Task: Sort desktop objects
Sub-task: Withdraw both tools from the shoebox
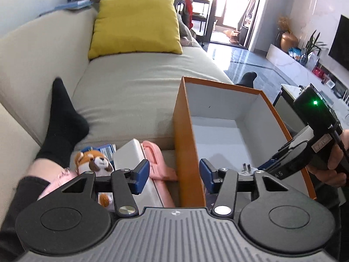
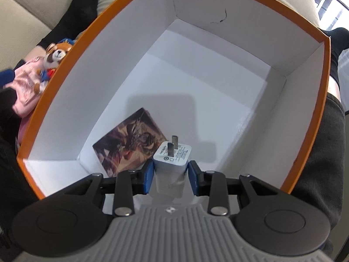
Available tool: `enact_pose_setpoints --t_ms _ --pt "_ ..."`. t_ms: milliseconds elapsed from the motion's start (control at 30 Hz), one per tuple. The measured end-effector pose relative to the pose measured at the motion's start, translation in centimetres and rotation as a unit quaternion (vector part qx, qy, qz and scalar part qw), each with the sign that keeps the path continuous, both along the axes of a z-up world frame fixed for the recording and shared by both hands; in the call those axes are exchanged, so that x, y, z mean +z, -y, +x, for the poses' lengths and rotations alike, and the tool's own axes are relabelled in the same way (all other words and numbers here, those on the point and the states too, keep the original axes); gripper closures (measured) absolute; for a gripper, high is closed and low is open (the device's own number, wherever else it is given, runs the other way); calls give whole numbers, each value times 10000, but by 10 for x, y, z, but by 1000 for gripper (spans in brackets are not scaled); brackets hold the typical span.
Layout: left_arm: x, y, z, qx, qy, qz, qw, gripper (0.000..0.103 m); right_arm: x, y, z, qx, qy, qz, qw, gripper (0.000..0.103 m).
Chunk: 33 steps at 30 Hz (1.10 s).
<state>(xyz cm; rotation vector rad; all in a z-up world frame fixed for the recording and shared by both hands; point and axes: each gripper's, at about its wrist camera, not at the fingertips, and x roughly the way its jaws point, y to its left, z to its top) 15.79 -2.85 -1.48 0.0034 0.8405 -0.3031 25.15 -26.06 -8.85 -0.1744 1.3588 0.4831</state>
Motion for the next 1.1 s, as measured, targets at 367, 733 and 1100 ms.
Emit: enact_pose_setpoints --t_ms 367,733,1100 --pt "-27 2 3 -286 -370 -253 9986 61 -26 8 23 -880 -694 400 9929 67" --pt "-31 -1 1 -364 -495 -455 9971 69 -29 -27 12 -825 -927 706 9898 67" --pt "-32 -1 1 -367 -514 -496 9968 70 -41 -16 -2 -1316 -1628 1026 9725 66"
